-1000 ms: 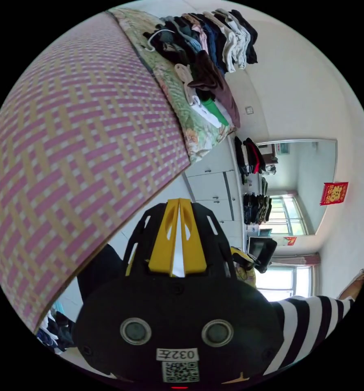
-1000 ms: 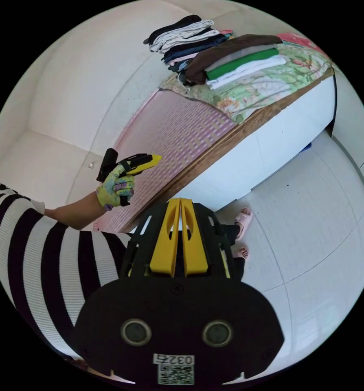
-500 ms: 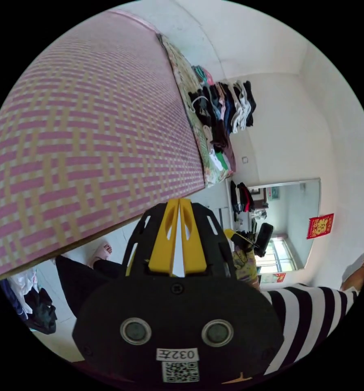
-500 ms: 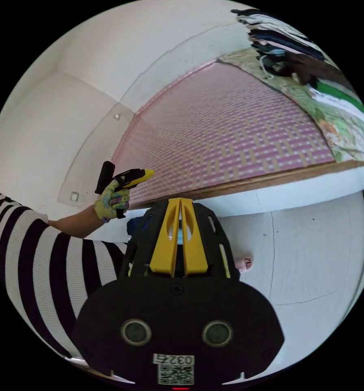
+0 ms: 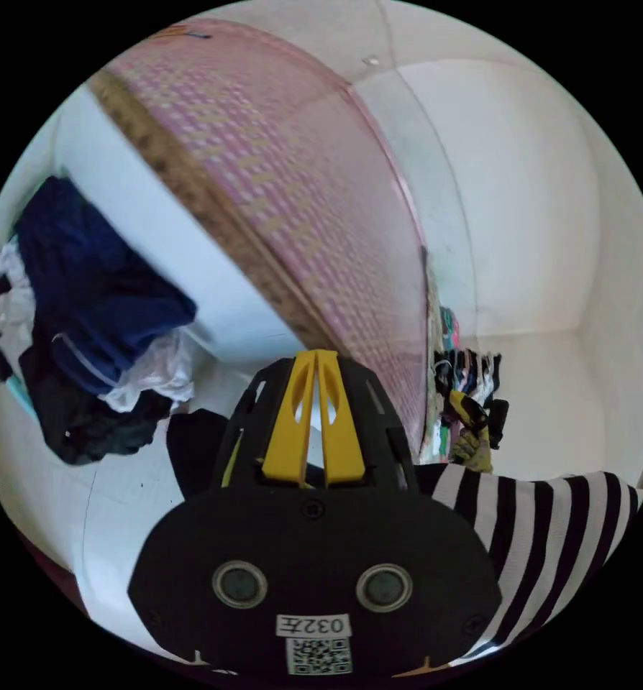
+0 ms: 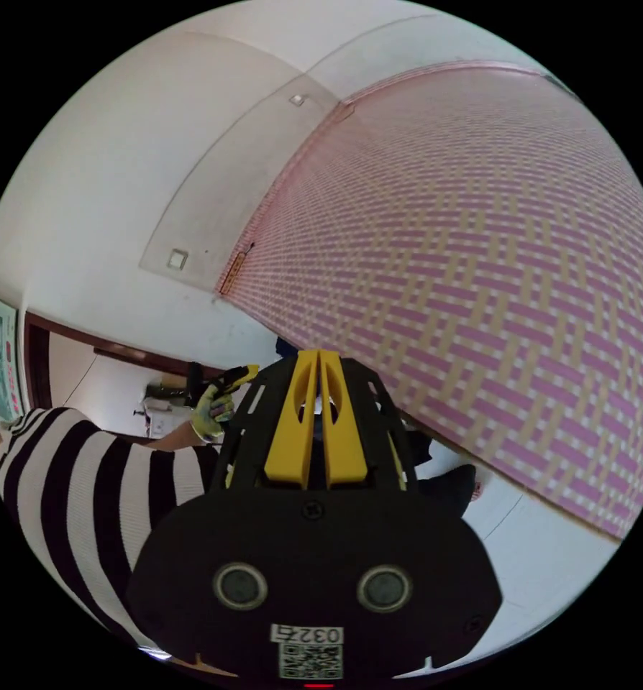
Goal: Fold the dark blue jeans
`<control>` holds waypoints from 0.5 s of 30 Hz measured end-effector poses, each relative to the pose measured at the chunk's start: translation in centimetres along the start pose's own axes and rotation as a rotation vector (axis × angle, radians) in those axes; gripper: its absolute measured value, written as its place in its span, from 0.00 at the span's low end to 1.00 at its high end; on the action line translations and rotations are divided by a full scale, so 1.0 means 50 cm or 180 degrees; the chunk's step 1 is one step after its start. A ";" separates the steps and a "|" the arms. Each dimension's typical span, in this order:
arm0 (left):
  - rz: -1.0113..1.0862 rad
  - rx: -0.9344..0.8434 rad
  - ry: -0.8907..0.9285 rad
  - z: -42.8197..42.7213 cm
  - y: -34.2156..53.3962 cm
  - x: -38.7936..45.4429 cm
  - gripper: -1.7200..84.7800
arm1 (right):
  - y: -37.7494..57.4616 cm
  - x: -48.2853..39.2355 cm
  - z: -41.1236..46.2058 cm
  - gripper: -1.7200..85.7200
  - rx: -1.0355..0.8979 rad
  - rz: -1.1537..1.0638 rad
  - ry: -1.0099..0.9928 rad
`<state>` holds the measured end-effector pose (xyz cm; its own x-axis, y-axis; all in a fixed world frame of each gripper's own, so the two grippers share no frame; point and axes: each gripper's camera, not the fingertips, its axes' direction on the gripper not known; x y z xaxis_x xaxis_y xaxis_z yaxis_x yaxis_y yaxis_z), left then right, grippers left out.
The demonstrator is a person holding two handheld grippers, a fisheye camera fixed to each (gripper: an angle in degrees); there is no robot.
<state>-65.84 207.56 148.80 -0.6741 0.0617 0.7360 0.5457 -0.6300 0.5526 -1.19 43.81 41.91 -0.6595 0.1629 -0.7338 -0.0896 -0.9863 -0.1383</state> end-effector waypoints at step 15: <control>-0.2761 0.1370 0.0362 -0.135 0.389 0.037 0.07 | -0.219 0.010 0.235 0.01 -0.1049 -0.0741 -0.0345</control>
<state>-59.85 190.22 158.27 -0.9593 0.2814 -0.0237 -0.0431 -0.0630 0.9971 -9.29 54.40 50.87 -0.7262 0.3594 -0.5860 -0.0136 -0.8598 -0.5105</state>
